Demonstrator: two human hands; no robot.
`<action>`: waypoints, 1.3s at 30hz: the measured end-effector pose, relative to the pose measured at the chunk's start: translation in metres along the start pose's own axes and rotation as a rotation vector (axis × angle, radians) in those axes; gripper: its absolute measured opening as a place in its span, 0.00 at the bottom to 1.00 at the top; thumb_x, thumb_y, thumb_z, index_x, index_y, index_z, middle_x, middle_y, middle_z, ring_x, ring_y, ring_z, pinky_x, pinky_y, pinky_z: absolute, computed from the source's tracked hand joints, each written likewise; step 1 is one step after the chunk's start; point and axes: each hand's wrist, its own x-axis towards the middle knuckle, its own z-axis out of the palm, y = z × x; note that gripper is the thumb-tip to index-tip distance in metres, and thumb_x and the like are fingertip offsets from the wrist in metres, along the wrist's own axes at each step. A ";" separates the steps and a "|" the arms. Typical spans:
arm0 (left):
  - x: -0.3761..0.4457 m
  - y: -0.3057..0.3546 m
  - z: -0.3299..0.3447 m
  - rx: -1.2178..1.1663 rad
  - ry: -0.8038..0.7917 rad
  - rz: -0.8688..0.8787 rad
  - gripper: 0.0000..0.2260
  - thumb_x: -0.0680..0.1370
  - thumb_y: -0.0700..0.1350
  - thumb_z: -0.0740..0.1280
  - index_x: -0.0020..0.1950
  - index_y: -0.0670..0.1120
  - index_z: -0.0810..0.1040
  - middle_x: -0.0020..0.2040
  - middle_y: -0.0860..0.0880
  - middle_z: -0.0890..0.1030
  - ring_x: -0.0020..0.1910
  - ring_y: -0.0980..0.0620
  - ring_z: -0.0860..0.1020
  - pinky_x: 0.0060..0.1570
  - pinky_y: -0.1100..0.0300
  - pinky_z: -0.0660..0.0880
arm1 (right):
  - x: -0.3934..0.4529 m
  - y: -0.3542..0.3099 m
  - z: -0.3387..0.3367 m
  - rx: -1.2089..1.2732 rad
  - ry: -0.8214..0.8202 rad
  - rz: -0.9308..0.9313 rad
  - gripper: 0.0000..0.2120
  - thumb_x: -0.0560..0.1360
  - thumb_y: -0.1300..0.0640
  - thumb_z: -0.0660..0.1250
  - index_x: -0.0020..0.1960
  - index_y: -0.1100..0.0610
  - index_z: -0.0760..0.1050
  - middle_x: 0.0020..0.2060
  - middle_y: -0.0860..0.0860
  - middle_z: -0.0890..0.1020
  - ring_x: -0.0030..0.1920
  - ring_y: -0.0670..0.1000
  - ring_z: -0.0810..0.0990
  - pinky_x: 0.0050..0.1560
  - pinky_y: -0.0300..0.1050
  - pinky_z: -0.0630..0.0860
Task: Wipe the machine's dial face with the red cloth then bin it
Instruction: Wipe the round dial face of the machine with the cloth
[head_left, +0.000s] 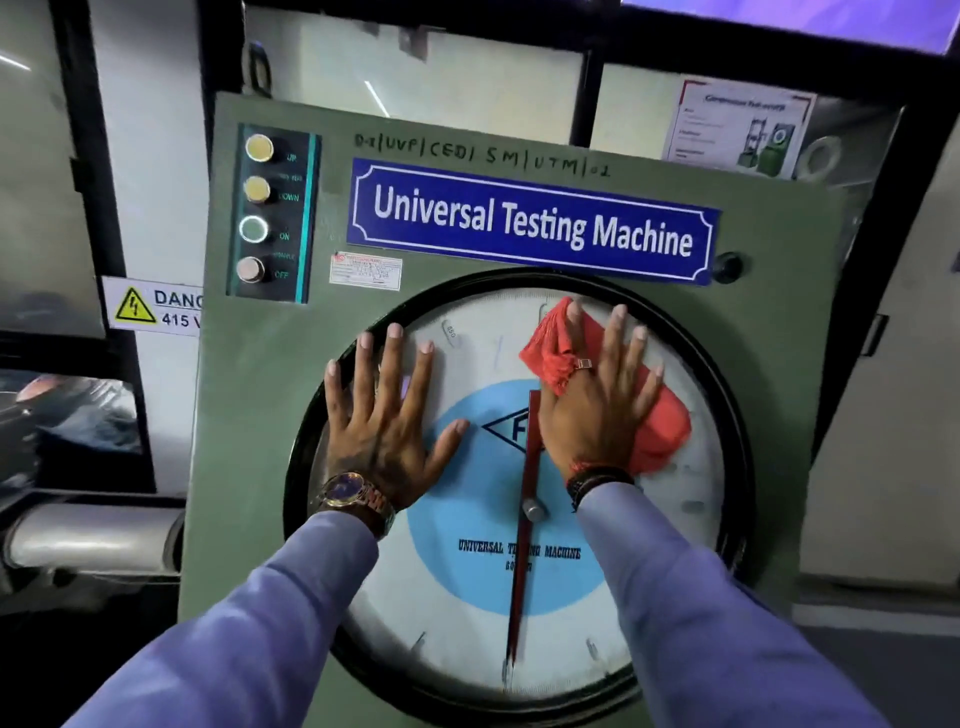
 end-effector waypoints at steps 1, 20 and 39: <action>0.000 -0.001 0.004 -0.001 0.023 0.007 0.42 0.82 0.73 0.55 0.90 0.53 0.52 0.91 0.43 0.49 0.89 0.37 0.47 0.84 0.31 0.44 | 0.001 -0.005 0.006 -0.003 0.042 0.001 0.41 0.81 0.32 0.62 0.88 0.38 0.47 0.90 0.55 0.47 0.89 0.63 0.47 0.85 0.72 0.47; -0.006 -0.004 0.004 0.026 0.000 -0.059 0.59 0.71 0.84 0.56 0.90 0.47 0.49 0.91 0.43 0.46 0.90 0.39 0.45 0.85 0.36 0.39 | 0.001 -0.034 0.038 0.022 0.180 -0.507 0.34 0.84 0.37 0.58 0.87 0.36 0.51 0.89 0.52 0.53 0.89 0.62 0.51 0.85 0.71 0.48; -0.003 0.014 0.002 -0.043 0.009 -0.063 0.56 0.75 0.78 0.60 0.90 0.43 0.46 0.90 0.42 0.46 0.90 0.41 0.45 0.86 0.35 0.47 | 0.019 0.022 0.019 0.005 0.197 -0.158 0.35 0.84 0.36 0.57 0.88 0.38 0.51 0.89 0.56 0.52 0.88 0.65 0.52 0.84 0.73 0.50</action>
